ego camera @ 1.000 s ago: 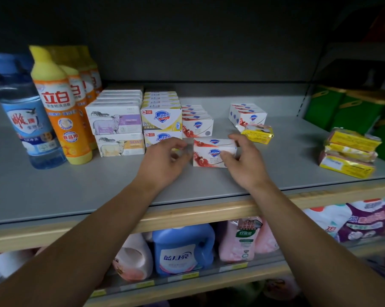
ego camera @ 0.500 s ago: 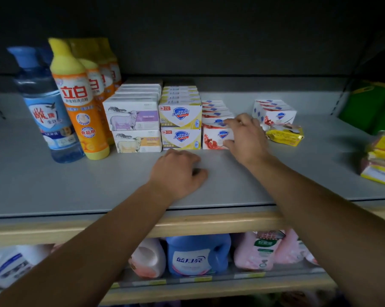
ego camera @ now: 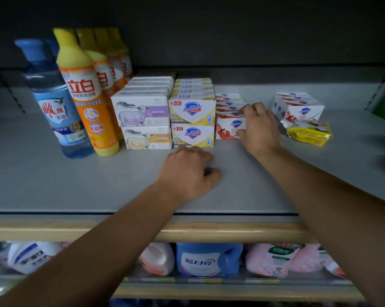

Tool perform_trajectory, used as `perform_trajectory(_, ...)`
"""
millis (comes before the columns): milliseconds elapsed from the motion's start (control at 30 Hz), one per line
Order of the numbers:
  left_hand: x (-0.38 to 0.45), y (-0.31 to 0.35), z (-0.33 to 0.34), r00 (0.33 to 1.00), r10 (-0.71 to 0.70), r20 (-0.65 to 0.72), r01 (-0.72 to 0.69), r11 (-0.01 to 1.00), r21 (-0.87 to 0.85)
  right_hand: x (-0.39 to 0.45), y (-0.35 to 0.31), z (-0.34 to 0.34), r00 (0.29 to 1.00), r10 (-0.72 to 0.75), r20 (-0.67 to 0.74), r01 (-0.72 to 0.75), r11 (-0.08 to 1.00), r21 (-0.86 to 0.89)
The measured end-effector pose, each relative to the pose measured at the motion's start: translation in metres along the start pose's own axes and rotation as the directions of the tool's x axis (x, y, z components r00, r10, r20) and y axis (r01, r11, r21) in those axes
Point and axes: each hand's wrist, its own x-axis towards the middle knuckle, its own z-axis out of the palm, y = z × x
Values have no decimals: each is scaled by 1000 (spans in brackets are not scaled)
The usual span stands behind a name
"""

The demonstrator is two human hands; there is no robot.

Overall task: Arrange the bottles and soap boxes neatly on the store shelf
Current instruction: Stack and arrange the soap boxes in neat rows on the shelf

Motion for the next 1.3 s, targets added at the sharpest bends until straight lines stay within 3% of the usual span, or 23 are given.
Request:
perform_trajectory(167,7,5,-5,997,14,71,-14,1000,-12,-4,16,-16,997,-52,50,48,997,64)
perform_trajectory(300,33,26,-2,983,113,145,-99,990,-99,-9,74,-36,988,148,-40,-147,988,43)
perform_trajectory(433,54,54,15,970,185,157,-167,978,-121,-6,127,-47,924,337,181,-342,940,-4)
perform_trajectory(533,65,63,29,968,209,142,-193,974,-121,2,142,-53,886,304,349,-299,952,-69)
perform_trajectory(633,66,65,39,963,244,119,-230,966,-123,4,145,-58,883,307,354,-271,951,-149)
perform_trajectory(767,65,62,47,956,285,71,-276,955,-107,-8,142,-53,847,346,403,-392,920,33)
perform_trajectory(900,67,62,49,957,268,115,-258,962,-93,-26,127,-58,886,354,299,-409,902,142)
perform_trajectory(967,68,61,49,962,245,119,-231,965,-122,-39,115,-67,866,422,270,-496,795,349)
perform_trajectory(1000,68,61,47,968,230,103,-209,962,-177,-47,108,-73,845,441,303,-535,675,508)
perform_trajectory(1067,67,61,41,985,163,58,-120,884,-451,-62,94,-87,809,332,484,-575,280,769)
perform_trajectory(1100,66,62,36,990,136,41,-83,792,-605,-69,87,-93,784,238,573,-602,67,795)
perform_trajectory(1133,65,62,31,991,129,26,-72,697,-713,-75,81,-100,750,166,641,-638,-78,766)
perform_trajectory(1200,62,63,21,981,191,10,-112,616,-780,-83,68,-106,673,84,734,-721,-147,678)
perform_trajectory(1300,58,64,12,949,312,36,-172,610,-773,-93,54,-106,612,2,791,-788,-87,610)
